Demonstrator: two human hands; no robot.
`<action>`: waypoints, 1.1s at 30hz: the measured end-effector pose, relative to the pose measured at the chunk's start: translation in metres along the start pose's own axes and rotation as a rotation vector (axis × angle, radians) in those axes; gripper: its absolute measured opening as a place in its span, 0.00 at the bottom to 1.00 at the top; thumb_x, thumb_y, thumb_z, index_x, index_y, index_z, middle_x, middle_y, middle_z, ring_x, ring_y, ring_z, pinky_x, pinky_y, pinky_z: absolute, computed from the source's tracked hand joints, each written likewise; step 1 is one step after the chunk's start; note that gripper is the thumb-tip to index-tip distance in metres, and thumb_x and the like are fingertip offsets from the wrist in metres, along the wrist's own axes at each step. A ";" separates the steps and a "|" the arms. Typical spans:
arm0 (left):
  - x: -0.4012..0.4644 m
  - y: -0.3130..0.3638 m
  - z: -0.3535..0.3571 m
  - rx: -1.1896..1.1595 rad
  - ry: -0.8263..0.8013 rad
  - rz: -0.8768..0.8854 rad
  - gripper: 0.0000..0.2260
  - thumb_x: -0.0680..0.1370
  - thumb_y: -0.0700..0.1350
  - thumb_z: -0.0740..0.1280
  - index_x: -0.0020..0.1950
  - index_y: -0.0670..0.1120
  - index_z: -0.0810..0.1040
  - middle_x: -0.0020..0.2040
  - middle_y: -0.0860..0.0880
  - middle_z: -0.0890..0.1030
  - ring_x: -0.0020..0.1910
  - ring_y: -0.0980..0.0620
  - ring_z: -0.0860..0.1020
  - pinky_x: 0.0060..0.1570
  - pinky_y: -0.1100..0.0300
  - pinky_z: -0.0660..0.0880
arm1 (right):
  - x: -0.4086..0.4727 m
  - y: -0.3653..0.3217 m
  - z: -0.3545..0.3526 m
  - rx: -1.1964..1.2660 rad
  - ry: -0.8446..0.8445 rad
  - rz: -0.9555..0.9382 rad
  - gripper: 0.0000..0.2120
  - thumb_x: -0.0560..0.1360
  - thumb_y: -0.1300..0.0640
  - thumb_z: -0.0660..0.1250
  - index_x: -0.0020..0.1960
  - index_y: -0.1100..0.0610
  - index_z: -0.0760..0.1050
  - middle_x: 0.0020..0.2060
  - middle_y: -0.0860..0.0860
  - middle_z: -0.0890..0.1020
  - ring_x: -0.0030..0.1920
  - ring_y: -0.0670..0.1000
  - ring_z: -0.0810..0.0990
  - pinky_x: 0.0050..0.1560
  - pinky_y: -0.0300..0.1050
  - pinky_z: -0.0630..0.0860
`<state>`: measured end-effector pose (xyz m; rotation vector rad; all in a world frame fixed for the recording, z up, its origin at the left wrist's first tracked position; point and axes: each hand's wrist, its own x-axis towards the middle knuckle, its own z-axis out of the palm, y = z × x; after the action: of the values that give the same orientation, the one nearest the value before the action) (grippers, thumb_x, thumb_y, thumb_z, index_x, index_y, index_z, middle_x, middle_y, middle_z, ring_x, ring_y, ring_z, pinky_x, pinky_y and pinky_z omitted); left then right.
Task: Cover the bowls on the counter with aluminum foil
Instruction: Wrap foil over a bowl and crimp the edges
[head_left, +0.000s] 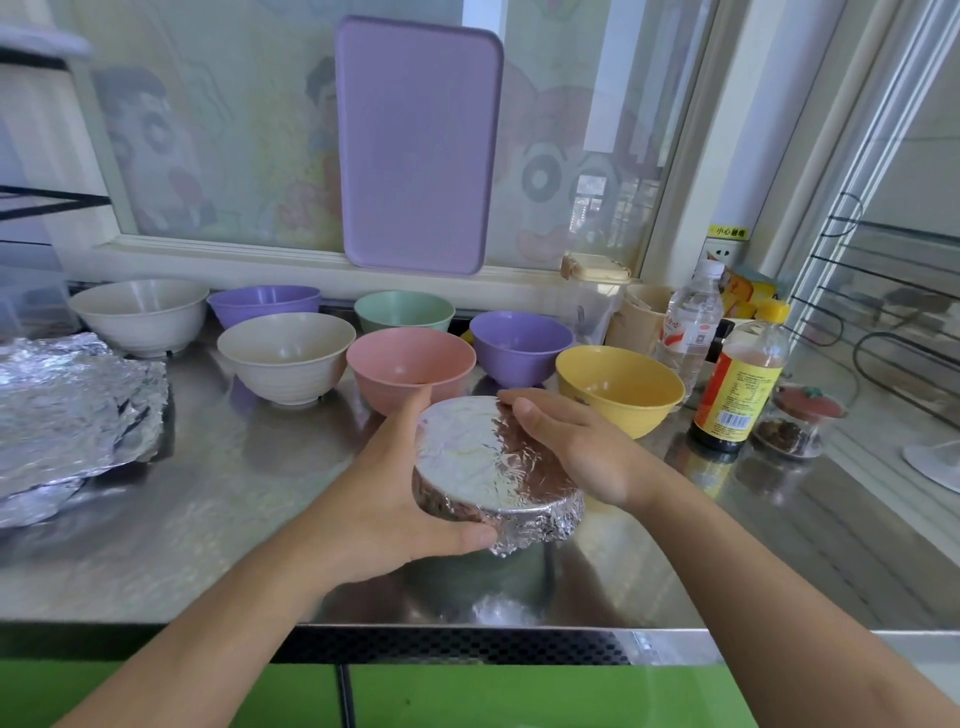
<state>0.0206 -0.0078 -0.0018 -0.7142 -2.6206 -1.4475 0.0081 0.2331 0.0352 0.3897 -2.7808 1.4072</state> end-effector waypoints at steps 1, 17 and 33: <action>-0.002 0.000 -0.001 0.003 0.007 -0.014 0.65 0.56 0.67 0.84 0.83 0.62 0.48 0.78 0.64 0.63 0.77 0.68 0.61 0.78 0.58 0.62 | 0.000 0.003 -0.001 0.014 -0.001 -0.010 0.14 0.81 0.33 0.60 0.60 0.29 0.80 0.66 0.36 0.81 0.70 0.42 0.76 0.75 0.56 0.69; -0.011 0.012 0.019 -0.190 0.043 -0.149 0.75 0.55 0.68 0.84 0.81 0.60 0.29 0.74 0.74 0.57 0.69 0.81 0.58 0.72 0.68 0.57 | -0.037 0.016 -0.001 -0.142 -0.096 -0.047 0.64 0.65 0.39 0.83 0.86 0.46 0.44 0.77 0.28 0.50 0.72 0.20 0.50 0.70 0.21 0.54; -0.009 -0.001 0.015 -0.171 0.127 -0.114 0.72 0.52 0.68 0.84 0.83 0.61 0.41 0.71 0.75 0.62 0.67 0.81 0.61 0.58 0.83 0.62 | -0.038 0.018 -0.010 0.119 0.028 -0.062 0.48 0.70 0.37 0.74 0.85 0.43 0.56 0.79 0.37 0.62 0.79 0.36 0.59 0.81 0.45 0.58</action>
<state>0.0305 0.0011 -0.0132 -0.4743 -2.5012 -1.7035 0.0393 0.2594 0.0221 0.4502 -2.6466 1.5562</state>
